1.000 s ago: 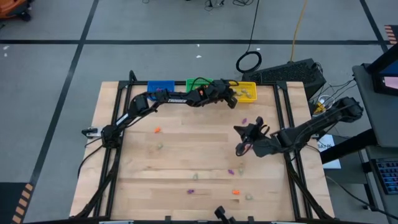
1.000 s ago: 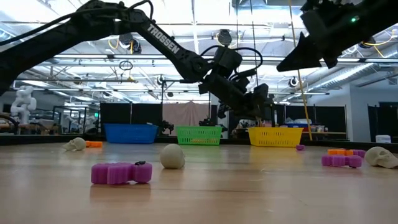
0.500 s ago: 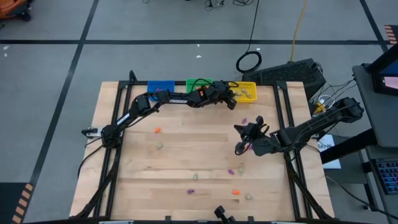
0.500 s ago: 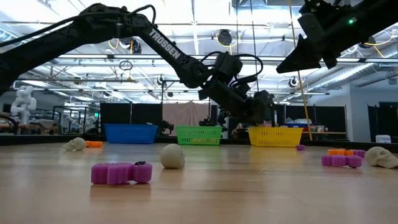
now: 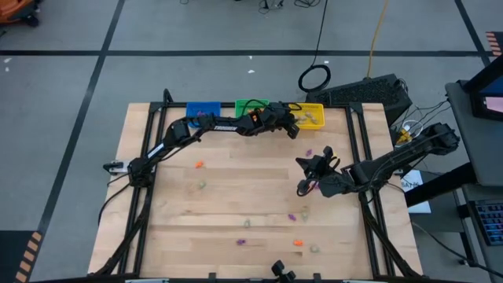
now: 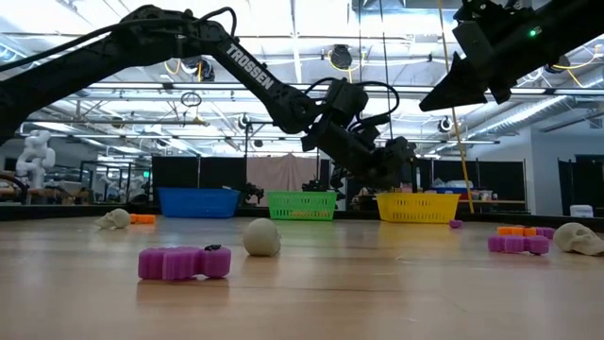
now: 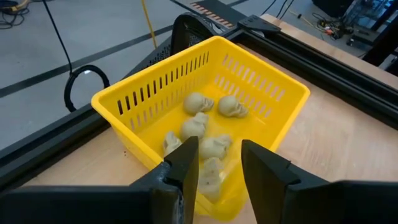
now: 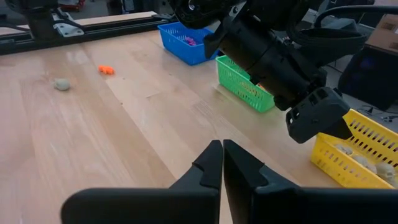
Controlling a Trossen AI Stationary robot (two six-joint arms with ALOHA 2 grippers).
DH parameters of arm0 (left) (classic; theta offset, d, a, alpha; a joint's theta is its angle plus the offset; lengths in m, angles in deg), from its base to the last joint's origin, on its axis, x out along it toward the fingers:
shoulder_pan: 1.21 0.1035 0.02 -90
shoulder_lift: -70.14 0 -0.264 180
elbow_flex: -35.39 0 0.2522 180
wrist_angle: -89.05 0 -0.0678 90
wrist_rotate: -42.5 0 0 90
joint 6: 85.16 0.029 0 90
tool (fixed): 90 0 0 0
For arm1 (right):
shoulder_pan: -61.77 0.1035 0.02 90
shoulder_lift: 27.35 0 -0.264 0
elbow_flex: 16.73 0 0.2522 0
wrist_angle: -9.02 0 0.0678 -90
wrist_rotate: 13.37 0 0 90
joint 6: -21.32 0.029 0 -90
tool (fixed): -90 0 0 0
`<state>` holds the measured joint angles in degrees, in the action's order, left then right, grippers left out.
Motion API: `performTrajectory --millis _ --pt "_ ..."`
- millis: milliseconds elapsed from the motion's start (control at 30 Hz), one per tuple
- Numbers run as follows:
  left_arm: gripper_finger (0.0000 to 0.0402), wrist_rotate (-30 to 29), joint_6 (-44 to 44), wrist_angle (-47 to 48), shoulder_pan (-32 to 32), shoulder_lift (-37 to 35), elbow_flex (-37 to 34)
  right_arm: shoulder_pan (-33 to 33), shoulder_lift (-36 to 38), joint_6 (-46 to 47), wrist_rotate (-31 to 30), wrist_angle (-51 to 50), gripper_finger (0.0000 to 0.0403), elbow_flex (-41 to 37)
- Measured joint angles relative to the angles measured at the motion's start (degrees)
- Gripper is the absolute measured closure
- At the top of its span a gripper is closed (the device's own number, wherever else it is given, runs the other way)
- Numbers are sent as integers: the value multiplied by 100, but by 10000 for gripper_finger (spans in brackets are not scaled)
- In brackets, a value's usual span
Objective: Sort Halloween decoration
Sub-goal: Put the purple skeleton toy into the blue basket
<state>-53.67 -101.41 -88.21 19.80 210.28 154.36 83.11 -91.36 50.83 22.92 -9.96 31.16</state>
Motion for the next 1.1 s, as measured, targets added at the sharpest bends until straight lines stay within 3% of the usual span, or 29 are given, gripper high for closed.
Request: performTrajectory --millis 200,400,500,633,900,1100 --pt "288 -106 21 35 -83 -122 -2 0 0 2 2 6 403 0" --pt "359 -770 369 -131 -576 -146 -222 2 0 -15 3 -39 403 2" --pt "394 -676 481 -1172 -798 -146 -688 2 0 -6 146 -130 403 2" --pt "395 -505 414 -2139 -989 -292 -1359 2 0 62 350 -165 403 2" --pt "394 35 463 -3178 -1337 -1066 -2722 1 0 403 1071 -538 403 4" --pt "394 227 780 -3916 -1566 -1705 -3875 2 -1 1003 1675 -1579 402 132"
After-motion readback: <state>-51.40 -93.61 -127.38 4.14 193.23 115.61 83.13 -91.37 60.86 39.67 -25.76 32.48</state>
